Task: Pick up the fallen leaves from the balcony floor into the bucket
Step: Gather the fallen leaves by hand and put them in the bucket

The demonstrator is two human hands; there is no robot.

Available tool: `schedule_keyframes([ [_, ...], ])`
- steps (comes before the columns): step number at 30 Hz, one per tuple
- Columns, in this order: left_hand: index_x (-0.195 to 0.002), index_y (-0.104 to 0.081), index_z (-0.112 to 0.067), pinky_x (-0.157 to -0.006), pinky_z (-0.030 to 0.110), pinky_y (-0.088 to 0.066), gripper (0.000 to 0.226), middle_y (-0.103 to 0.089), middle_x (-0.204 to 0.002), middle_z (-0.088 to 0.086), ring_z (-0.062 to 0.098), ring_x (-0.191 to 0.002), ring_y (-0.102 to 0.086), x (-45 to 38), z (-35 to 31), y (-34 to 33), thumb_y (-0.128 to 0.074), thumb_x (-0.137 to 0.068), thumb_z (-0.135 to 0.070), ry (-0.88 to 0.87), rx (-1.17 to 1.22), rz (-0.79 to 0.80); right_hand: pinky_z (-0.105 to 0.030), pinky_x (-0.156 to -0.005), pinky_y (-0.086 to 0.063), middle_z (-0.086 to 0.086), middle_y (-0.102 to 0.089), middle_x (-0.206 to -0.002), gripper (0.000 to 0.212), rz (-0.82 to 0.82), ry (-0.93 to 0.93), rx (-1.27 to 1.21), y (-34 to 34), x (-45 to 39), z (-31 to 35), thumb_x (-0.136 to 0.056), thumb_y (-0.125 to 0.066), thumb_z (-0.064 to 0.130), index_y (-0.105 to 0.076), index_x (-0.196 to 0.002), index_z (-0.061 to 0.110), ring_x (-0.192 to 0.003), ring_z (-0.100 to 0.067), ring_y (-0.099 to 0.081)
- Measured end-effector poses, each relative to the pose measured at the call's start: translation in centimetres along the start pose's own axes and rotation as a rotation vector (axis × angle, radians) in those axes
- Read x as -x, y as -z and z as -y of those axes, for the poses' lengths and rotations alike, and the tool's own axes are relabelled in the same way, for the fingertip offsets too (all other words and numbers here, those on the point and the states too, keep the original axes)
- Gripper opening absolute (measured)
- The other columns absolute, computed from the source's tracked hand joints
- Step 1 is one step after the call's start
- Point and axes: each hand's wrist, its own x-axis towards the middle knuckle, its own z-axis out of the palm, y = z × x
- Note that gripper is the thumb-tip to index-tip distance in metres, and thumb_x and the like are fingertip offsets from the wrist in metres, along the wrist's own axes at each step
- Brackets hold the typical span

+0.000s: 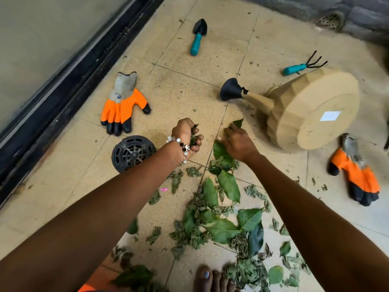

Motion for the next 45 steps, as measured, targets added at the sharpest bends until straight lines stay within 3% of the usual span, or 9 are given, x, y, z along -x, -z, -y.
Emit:
schedule_keyframes([
  [5,-0.072,-0.042,-0.013,-0.036,0.013,-0.021,0.033,-0.052,-0.063,0.011,0.014,-0.038,-0.038,-0.9,1.0,-0.2,-0.043,-0.099,-0.031,0.003,-0.064,-0.051,-0.041,-0.114,-0.026,-0.026,-0.028,-0.153,0.079,0.036,0.143,0.042,-0.9,3.6,1.7,-0.089,-0.056,0.055,-0.039,-0.142,-0.002,-0.140,-0.040,-0.029],
  [13,-0.077,-0.052,-0.005,-0.031,0.014,-0.022,0.023,-0.053,-0.065,0.009,0.007,-0.033,-0.039,-0.1,3.0,0.0,-0.040,-0.096,-0.007,0.006,-0.260,-0.007,-0.034,-0.084,-0.049,-0.018,-0.067,-0.105,0.025,-0.180,0.216,0.017,-2.2,6.4,1.8,-0.088,-0.064,0.010,-0.071,-0.111,0.005,-0.095,-0.032,-0.064],
  [17,-0.094,-0.057,-0.002,-0.033,0.015,-0.025,0.018,-0.056,-0.066,0.009,0.009,-0.038,-0.042,0.7,3.6,-0.1,-0.040,-0.094,-0.003,-0.023,-0.366,-0.024,-0.012,-0.075,-0.050,-0.007,-0.074,-0.093,0.018,-0.300,0.022,-0.493,0.1,6.6,2.7,-0.078,-0.074,-0.001,-0.075,-0.097,0.001,-0.075,-0.008,-0.067],
  [20,-0.091,-0.057,-0.008,-0.041,0.021,-0.029,0.021,-0.059,-0.063,0.006,0.013,-0.043,-0.045,1.9,3.2,-0.8,-0.049,-0.098,-0.027,-0.030,-0.318,0.012,-0.025,-0.069,-0.058,-0.003,-0.074,-0.081,0.018,-0.230,-0.091,-1.111,1.3,7.0,4.1,-0.074,-0.075,-0.006,-0.072,-0.091,-0.004,-0.068,-0.009,-0.068],
  [27,-0.101,-0.067,-0.017,-0.089,0.041,-0.045,0.076,-0.070,-0.105,0.008,0.027,-0.093,-0.065,4.0,3.6,-2.9,-0.037,-0.079,-0.084,0.120,-0.172,0.196,-0.025,-0.056,-0.055,-0.010,-0.072,-0.085,0.016,-0.521,-0.201,-1.518,2.8,7.5,6.6,-0.078,-0.072,-0.008,-0.068,-0.090,0.002,-0.069,-0.013,-0.069],
  [36,-0.114,-0.059,-0.011,-0.068,0.045,-0.049,0.044,-0.065,-0.108,0.016,0.032,-0.097,-0.061,4.8,4.3,-3.8,-0.046,-0.097,-0.049,0.104,0.021,0.050,-0.037,-0.093,-0.048,0.007,-0.067,-0.097,0.022,-0.306,0.052,-0.692,1.7,9.4,6.6,-0.085,-0.070,0.011,-0.074,-0.106,0.015,-0.103,-0.017,-0.055],
  [39,-0.096,-0.057,-0.009,-0.057,0.045,-0.053,0.014,-0.062,-0.100,0.018,0.034,-0.090,-0.061,4.4,3.8,-3.2,-0.046,-0.099,-0.017,-0.014,-0.042,-0.034,-0.038,-0.089,-0.050,0.006,-0.070,-0.097,0.020,-0.128,0.118,-0.810,2.8,9.8,5.6,-0.090,-0.066,0.012,-0.073,-0.108,0.013,-0.099,-0.019,-0.062],
  [42,-0.096,-0.050,-0.001,-0.048,0.037,-0.056,0.011,-0.057,-0.086,0.020,0.029,-0.070,-0.060,4.7,2.5,-2.4,-0.044,-0.101,-0.008,-0.065,-0.033,-0.053,-0.032,-0.093,-0.054,-0.005,-0.072,-0.108,0.021,-0.246,-0.025,-1.175,3.5,10.4,4.4,-0.087,-0.066,0.004,-0.069,-0.108,0.002,-0.102,-0.017,-0.067],
  [45,-0.096,-0.047,0.001,-0.046,0.033,-0.055,0.013,-0.051,-0.077,0.016,0.022,-0.061,-0.052,4.8,1.5,-1.4,-0.039,-0.103,-0.006,-0.038,0.016,-0.038,-0.037,-0.098,-0.049,-0.011,-0.063,-0.119,0.037,-0.225,-0.331,-0.623,2.2,10.5,2.4,-0.084,-0.072,0.020,-0.062,-0.117,0.007,-0.110,-0.026,-0.061],
])
